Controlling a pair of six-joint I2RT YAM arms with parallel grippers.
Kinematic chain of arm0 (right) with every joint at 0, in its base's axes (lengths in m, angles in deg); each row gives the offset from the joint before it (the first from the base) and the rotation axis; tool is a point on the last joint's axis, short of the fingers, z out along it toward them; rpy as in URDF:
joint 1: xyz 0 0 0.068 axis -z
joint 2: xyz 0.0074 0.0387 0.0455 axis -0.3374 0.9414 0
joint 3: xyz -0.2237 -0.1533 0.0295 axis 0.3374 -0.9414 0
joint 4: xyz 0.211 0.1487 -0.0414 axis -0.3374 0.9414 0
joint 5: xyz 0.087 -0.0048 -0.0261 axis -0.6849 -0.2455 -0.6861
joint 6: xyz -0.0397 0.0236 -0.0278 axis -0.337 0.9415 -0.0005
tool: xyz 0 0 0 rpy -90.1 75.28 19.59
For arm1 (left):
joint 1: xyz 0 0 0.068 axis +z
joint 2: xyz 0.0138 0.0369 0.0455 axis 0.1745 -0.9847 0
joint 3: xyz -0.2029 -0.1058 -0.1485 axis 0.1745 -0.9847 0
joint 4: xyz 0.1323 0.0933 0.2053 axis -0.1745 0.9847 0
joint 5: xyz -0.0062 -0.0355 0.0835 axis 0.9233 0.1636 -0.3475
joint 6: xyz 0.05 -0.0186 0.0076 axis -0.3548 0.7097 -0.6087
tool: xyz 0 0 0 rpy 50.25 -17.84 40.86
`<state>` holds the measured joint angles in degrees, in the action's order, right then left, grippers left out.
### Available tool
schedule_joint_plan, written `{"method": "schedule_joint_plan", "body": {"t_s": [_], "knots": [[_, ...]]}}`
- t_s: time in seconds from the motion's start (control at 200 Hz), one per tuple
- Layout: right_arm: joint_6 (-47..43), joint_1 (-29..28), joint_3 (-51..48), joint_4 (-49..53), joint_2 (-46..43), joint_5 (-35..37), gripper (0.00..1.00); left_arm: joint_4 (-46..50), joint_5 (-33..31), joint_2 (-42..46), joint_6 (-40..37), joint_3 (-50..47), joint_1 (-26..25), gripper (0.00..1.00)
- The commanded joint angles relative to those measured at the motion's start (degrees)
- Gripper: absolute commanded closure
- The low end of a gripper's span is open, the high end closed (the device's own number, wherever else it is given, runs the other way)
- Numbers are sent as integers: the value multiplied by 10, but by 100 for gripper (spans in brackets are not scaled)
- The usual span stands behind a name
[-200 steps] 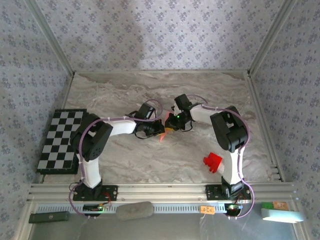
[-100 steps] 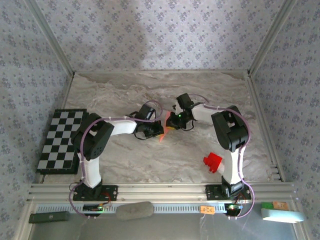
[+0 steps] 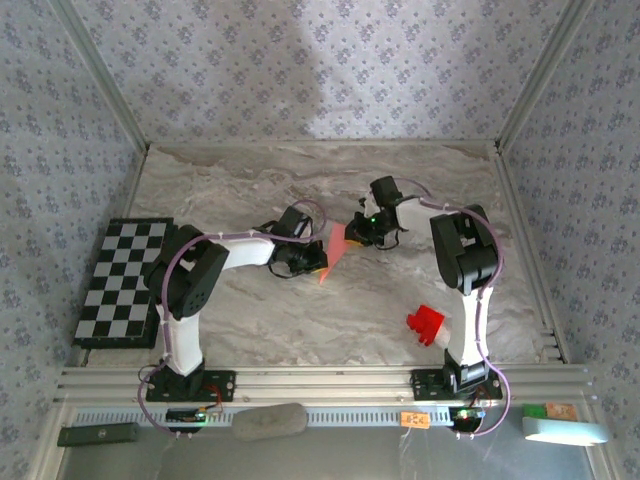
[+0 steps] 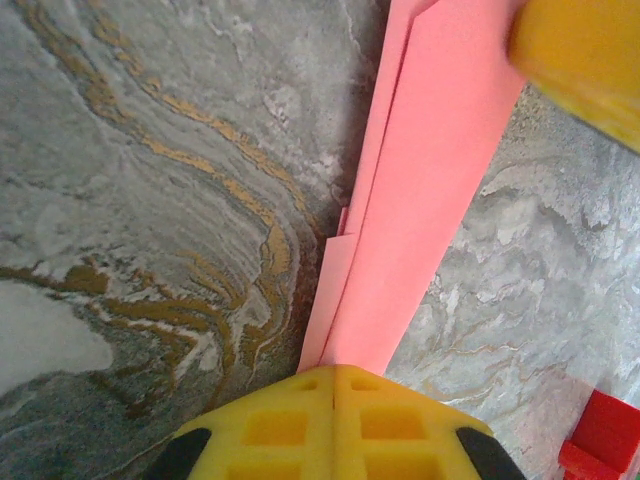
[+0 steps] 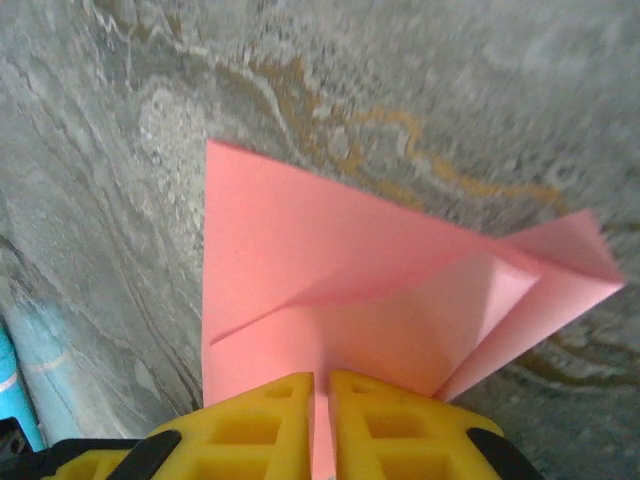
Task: Fold a paper plane with a square sheet of paper (pick it up from the middle)
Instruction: Fold the wing for the fifth time at the center of the table.
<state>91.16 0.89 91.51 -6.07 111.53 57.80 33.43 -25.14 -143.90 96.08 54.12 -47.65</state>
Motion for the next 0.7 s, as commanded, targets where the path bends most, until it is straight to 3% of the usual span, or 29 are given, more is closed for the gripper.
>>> {"method": "schedule_joint_plan", "body": {"t_s": [0.0,0.3,0.51,0.695], "knots": [[-18,29,30,5,29,33,85,90,-34,-35,-12,-17,0,100],[-14,61,82,34,54,59,86,94,-34,-34,-14,-12,-1,100],[-20,62,35,6,-69,90,87,96,-33,-40,-16,3,-3,100],[-14,26,-49,-16,-141,75,87,95,-34,-42,-15,8,-4,100]]}}
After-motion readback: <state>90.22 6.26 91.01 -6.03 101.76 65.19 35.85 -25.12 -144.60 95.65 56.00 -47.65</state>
